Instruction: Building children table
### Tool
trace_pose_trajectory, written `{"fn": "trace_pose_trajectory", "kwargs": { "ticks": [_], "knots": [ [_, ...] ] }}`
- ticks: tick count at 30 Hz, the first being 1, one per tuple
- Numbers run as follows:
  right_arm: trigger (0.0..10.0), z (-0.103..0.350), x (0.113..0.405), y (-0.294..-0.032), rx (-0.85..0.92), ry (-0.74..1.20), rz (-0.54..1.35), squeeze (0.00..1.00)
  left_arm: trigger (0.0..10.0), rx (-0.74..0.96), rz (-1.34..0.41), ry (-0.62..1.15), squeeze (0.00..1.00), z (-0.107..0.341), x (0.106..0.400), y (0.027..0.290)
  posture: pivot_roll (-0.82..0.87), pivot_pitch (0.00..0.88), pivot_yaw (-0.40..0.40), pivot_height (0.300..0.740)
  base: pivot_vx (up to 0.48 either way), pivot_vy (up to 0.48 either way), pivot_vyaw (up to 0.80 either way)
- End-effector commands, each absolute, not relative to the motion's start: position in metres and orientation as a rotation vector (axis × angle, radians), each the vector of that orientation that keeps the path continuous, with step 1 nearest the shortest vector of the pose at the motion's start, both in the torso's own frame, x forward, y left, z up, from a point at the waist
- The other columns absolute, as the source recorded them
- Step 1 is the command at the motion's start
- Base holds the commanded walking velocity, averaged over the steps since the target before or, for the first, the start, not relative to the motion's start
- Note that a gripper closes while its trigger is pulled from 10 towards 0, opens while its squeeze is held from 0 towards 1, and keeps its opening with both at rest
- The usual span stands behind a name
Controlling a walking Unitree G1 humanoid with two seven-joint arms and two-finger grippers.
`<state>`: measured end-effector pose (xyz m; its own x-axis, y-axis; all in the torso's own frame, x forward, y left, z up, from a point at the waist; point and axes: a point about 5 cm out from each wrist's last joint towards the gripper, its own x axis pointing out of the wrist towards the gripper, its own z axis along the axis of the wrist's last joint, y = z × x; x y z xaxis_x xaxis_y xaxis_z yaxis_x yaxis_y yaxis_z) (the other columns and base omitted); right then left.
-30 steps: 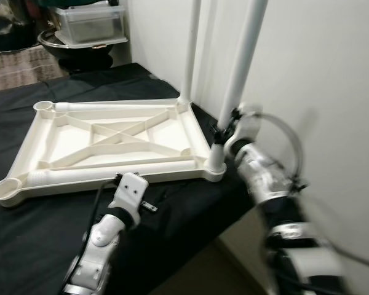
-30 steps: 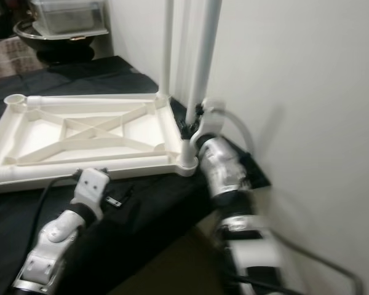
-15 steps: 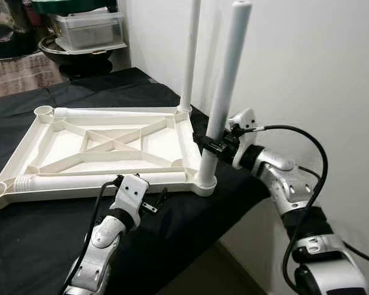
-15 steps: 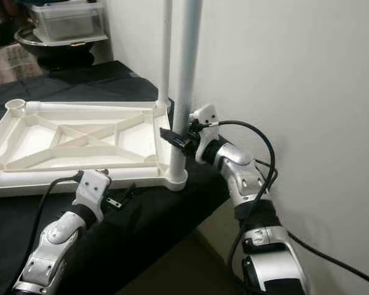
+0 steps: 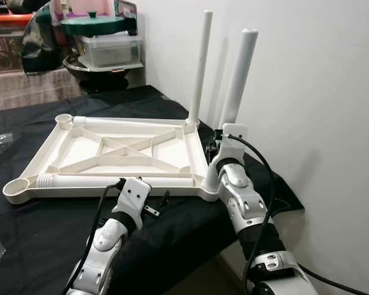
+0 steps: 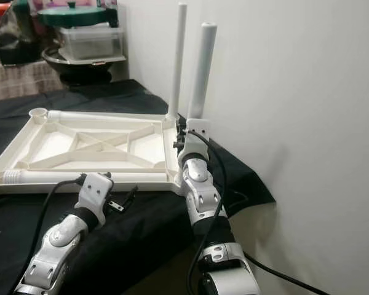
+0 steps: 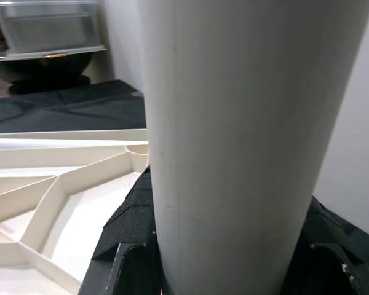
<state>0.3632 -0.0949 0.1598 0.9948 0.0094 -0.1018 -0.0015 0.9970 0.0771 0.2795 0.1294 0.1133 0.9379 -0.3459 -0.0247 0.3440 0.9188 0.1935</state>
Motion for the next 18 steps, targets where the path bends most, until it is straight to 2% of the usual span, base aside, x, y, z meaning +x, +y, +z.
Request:
{"fn": "trace_pose_trajectory", "kwargs": {
  "ticks": [1,3,4,8,9,11,12,18],
  "knots": [
    [10.0,0.112,0.350,-0.091,0.087,0.335,0.092,0.20,10.0,0.200,-0.365,0.004,0.00,0.109,0.278,0.129,0.08,0.000,-0.069,0.740,0.000,0.000,0.00],
    [10.0,0.122,0.354,-0.092,0.142,0.286,0.150,0.20,10.0,0.200,-0.365,0.004,0.00,0.109,0.278,0.129,0.08,0.000,-0.069,0.740,0.000,0.000,0.00],
    [10.0,0.135,0.360,-0.099,0.173,0.231,0.191,1.00,10.0,0.199,-0.365,0.004,0.00,0.109,0.278,0.128,0.08,0.000,-0.066,0.740,0.000,0.000,0.00],
    [10.0,0.158,0.373,-0.117,0.151,0.170,0.281,1.00,10.0,0.196,-0.366,0.003,0.00,0.110,0.279,0.127,0.07,0.000,-0.064,0.740,0.000,0.000,0.00],
    [10.0,0.175,0.377,-0.130,0.109,0.141,0.406,0.00,10.0,0.196,-0.369,0.002,0.00,0.110,0.280,0.127,0.07,0.000,-0.062,0.740,0.000,0.000,0.00],
    [10.0,0.181,0.377,-0.134,0.101,0.124,0.450,0.00,10.0,0.196,-0.369,0.002,0.00,0.110,0.280,0.127,0.07,0.000,-0.062,0.740,0.000,0.000,0.00],
    [10.0,0.191,0.376,-0.139,0.100,0.092,0.531,0.00,10.0,0.196,-0.369,0.002,0.00,0.110,0.280,0.127,0.07,0.000,-0.063,0.740,0.000,0.000,0.00],
    [10.0,0.201,0.373,-0.146,0.064,0.053,0.632,0.00,10.0,0.196,-0.369,0.002,0.00,0.110,0.279,0.127,0.07,0.000,-0.063,0.740,0.000,0.000,0.00]
  ]
}}
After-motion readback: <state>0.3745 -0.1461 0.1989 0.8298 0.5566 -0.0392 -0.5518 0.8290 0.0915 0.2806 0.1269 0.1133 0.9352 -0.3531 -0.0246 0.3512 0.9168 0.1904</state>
